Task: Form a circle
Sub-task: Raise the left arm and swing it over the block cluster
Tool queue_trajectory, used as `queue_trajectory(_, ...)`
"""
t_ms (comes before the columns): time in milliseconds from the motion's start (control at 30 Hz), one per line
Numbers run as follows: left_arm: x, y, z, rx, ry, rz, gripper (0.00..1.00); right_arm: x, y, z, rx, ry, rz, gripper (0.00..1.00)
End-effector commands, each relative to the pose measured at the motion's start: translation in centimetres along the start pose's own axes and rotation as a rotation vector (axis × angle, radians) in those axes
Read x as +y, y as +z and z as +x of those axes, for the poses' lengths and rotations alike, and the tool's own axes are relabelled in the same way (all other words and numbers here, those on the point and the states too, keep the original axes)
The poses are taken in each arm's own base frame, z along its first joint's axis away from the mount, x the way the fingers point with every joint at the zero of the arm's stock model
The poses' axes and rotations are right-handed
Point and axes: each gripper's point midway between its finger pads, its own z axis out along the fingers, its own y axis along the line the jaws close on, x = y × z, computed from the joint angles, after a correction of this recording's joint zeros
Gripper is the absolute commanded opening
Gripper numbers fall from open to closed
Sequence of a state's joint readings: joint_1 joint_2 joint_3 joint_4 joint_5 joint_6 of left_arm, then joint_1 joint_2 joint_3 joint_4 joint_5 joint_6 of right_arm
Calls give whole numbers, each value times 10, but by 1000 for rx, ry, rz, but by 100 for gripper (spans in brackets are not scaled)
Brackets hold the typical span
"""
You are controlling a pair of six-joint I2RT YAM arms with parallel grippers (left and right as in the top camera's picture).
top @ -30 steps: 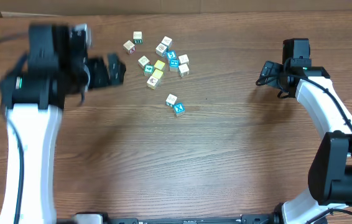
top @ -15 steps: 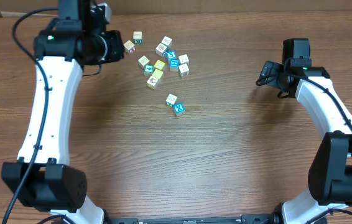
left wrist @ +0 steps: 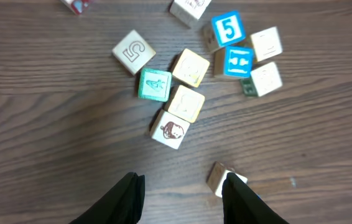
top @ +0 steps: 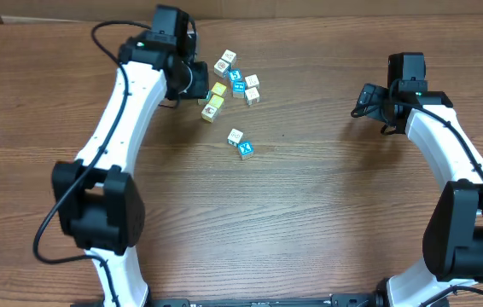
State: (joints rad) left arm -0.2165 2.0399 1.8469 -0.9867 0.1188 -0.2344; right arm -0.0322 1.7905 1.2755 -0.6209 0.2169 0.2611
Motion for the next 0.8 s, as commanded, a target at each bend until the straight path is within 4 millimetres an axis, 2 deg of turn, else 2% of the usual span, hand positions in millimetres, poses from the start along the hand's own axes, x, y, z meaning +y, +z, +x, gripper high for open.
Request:
queue_trajectory(0, 1, 18, -2, 13, 10, -25, 38, -1, -6, -8, -27, 8, -1, 100)
queue_trajectory(267, -4, 69, 16, 101, 53, -34, 38, -1, -6, -8, -27, 8, -1, 100)
queue_trajectory(367, -6, 79, 20, 116, 59, -36, 38, -1, -6, -8, -27, 8, -1, 100)
queue_trajectory(500, -2, 83, 19, 112, 63, -56, 44, -1, -6, -8, -27, 8, -1, 100)
queue_trajectory(767, 7, 87, 22, 114, 71, -115, 48, -1, -6, -8, -27, 8, -1, 100)
